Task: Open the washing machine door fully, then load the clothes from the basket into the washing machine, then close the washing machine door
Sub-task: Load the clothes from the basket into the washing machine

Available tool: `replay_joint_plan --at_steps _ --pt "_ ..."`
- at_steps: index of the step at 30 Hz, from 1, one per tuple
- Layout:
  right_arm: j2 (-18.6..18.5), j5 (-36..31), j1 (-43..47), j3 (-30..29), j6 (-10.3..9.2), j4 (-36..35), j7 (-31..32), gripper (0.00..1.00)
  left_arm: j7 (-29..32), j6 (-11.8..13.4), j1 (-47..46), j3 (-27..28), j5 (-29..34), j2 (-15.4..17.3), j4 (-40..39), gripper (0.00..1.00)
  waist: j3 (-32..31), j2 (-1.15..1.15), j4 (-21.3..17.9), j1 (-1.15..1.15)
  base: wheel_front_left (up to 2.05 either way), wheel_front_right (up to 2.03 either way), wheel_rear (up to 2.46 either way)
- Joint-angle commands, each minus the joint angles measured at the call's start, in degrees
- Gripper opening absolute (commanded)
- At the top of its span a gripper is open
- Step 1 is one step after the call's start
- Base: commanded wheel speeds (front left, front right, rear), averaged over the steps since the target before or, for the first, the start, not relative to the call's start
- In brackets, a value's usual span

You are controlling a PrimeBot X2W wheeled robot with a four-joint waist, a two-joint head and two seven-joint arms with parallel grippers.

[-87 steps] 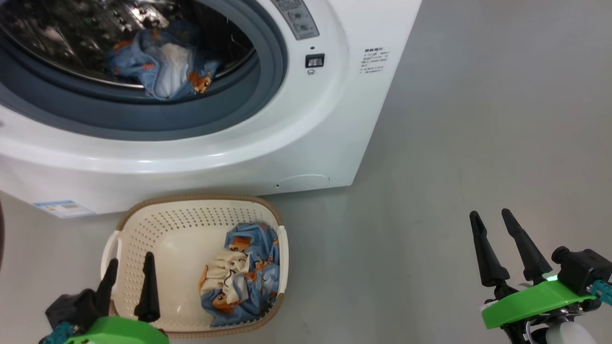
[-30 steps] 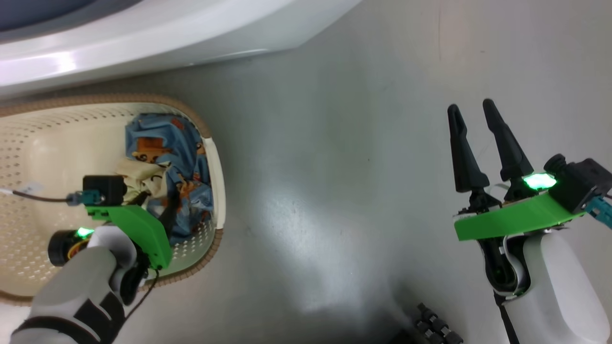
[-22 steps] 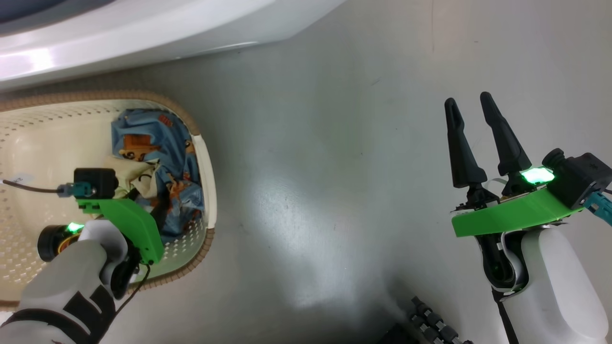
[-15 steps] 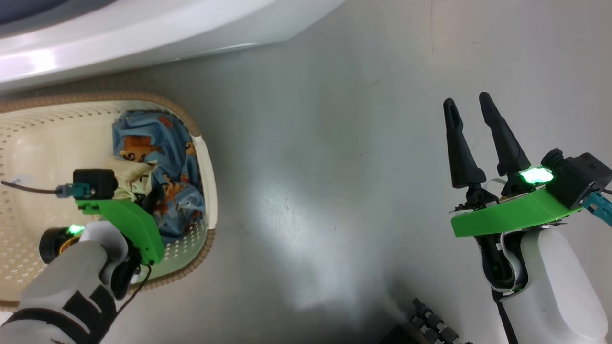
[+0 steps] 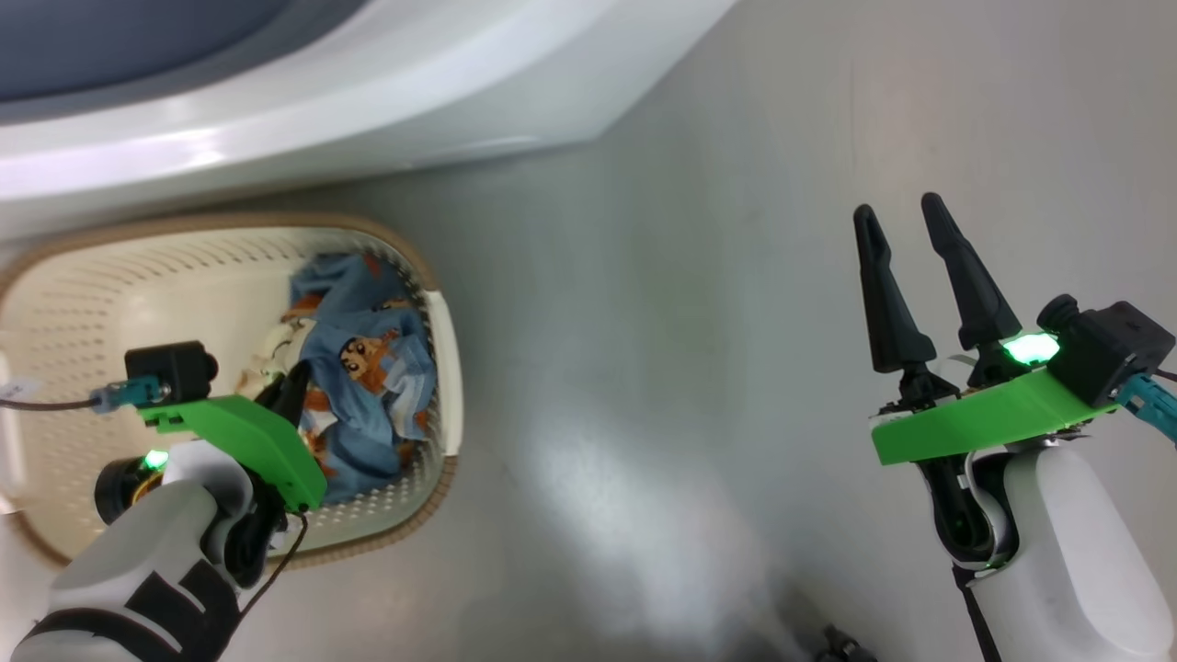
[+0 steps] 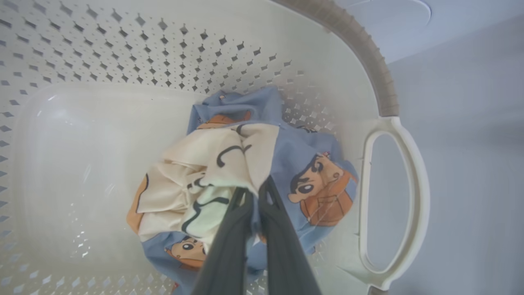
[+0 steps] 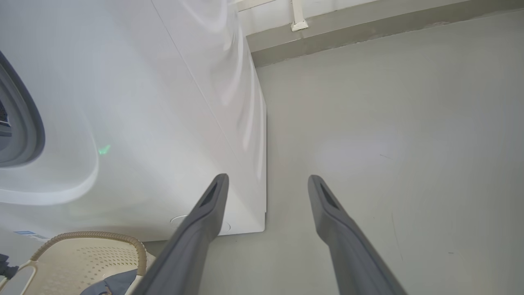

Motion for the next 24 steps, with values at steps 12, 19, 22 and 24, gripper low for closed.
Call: replay_joint_plan --at_steps 12,19,22,24 --pt "-2.3 0.07 6.25 -0.15 0.14 0.63 -0.42 1.0 -0.77 0.32 9.17 20.23 14.11 1.46 -9.06 0.0 -12.62 0.0 7.25 0.0 0.0 0.0 0.0" --pt "-3.1 0.32 8.89 -0.43 0.14 1.42 -0.42 1.0 -0.78 0.32 15.96 33.5 25.88 0.17 -17.64 0.0 -17.93 0.0 9.13 0.0 0.0 0.0 0.0" --pt "-3.32 0.41 9.86 -0.55 0.14 1.6 -0.42 1.0 -0.78 0.32 18.57 37.65 29.93 -0.32 -21.51 0.0 -19.76 0.0 9.49 0.0 0.0 0.0 0.0" --pt "-3.5 0.47 10.55 -0.69 0.14 1.73 -0.42 1.0 -0.78 0.32 20.43 40.0 32.53 -0.64 -24.28 0.0 -21.0 0.0 9.71 0.0 0.0 0.0 0.0"
